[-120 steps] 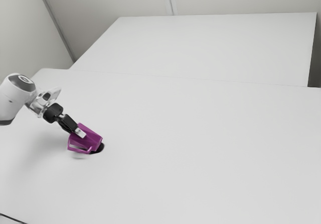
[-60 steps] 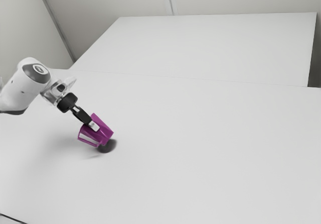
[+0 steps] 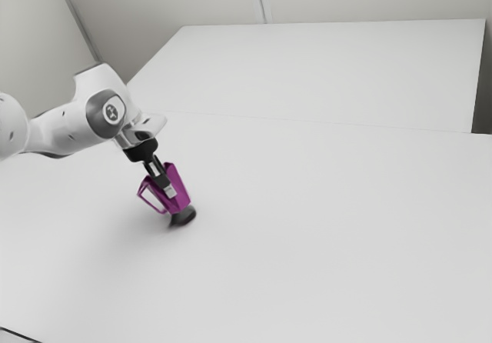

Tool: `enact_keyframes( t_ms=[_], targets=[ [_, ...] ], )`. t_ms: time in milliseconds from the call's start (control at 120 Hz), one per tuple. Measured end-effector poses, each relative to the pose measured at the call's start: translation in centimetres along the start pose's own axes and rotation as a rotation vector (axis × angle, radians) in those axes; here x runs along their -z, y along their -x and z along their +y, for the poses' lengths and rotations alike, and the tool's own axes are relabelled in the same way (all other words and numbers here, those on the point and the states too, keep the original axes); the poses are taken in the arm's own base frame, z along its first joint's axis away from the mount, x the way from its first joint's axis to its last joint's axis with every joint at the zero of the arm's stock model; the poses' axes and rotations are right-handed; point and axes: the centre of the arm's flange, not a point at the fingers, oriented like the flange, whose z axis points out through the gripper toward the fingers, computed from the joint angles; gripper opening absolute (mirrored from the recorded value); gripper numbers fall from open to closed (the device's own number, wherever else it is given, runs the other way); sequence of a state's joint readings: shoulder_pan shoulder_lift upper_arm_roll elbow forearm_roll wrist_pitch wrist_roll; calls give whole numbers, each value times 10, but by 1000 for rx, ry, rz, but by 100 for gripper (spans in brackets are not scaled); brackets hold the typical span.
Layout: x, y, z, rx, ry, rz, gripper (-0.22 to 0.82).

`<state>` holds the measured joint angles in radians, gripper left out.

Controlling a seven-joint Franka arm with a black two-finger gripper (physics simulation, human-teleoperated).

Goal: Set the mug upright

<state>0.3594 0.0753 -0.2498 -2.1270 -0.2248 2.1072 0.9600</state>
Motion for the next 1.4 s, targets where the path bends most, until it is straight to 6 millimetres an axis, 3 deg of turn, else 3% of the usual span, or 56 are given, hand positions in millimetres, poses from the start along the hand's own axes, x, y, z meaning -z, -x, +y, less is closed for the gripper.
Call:
enact_keyframes(
  t_ms=[142, 417, 617, 733, 883, 1075, 1267, 1400],
  targets=[
    [-10, -16, 16, -4, -96, -61, -15],
    [-23, -12, 12, 113, -174, -75, -14],
    [-23, -15, 14, 176, -197, -64, 22],
    [-17, -16, 16, 206, -213, -52, 38],
    [10, -24, 33, 218, -253, -29, 50],
    [47, -38, 51, 267, -259, -19, 56],
    [107, -58, 51, 386, -266, 2, 59],
    [170, -75, 60, 441, -281, 42, 60]
  ],
)
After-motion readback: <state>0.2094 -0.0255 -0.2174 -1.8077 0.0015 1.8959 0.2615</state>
